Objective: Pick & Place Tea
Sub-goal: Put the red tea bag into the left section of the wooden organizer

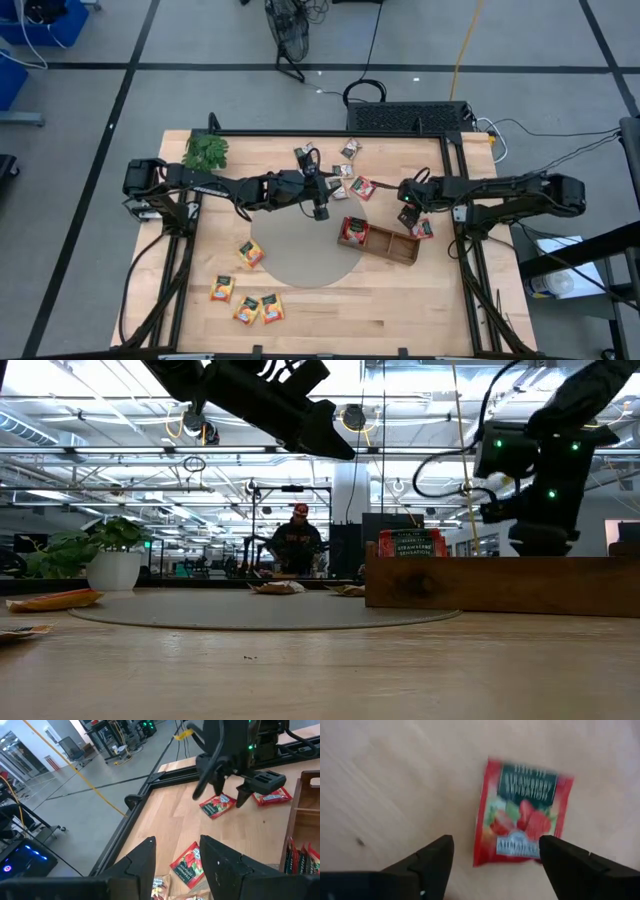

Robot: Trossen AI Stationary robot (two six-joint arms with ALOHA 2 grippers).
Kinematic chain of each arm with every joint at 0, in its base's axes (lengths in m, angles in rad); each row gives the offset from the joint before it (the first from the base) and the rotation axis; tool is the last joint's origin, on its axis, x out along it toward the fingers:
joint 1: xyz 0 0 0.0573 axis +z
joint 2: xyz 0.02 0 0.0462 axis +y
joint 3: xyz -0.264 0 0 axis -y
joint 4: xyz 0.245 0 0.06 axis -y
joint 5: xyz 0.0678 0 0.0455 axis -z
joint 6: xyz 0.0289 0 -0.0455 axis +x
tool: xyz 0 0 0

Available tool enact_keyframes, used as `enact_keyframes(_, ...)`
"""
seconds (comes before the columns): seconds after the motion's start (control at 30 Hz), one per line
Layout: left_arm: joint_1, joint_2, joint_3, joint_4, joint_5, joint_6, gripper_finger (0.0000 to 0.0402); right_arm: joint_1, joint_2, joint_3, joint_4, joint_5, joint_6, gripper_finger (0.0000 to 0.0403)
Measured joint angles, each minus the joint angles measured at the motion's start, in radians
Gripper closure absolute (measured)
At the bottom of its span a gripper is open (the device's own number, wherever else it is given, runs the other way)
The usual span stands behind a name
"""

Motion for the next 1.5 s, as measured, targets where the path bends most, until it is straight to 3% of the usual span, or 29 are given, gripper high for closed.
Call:
enact_keyframes(0.3, 0.0, 0.0, 0.0, 0.015, 0.0, 0.0, 0.0245, -0.053, -0.004, -0.07, 0.033, -0.016, 0.078, 0.016)
enact_keyframes(0.43, 0.0, 0.0, 0.0, 0.018, 0.0, 0.001, 0.0245, -0.052, -0.003, -0.071, 0.031, -0.018, 0.092, 0.0215)
enact_keyframes(0.73, 0.0, 0.0, 0.0, 0.018, 0.0, -0.016, 0.0245, -0.037, -0.003, -0.072, 0.072, -0.035, 0.029, 0.0386)
enact_keyframes(0.9, 0.006, 0.0, 0.0, 0.022, 0.001, -0.105, 0.0245, 0.037, -0.031, -0.054, 0.165, -0.01, -0.022, 0.0398)
enact_keyframes(1.07, 0.043, 0.0, 0.0, 0.019, 0.071, -0.336, 0.0245, 0.128, -0.072, -0.013, 0.31, 0.116, -0.105, 0.0402)
enact_keyframes(1.37, 0.098, 0.0, 0.0, 0.083, 0.243, -0.639, 0.0245, 0.278, -0.053, -0.002, 0.617, 0.465, -0.368, 0.0402)
enact_keyframes(1.5, 0.114, 0.0, 0.0, 0.119, 0.301, -0.816, 0.0245, 0.328, -0.026, -0.001, 0.778, 0.54, -0.477, 0.0403)
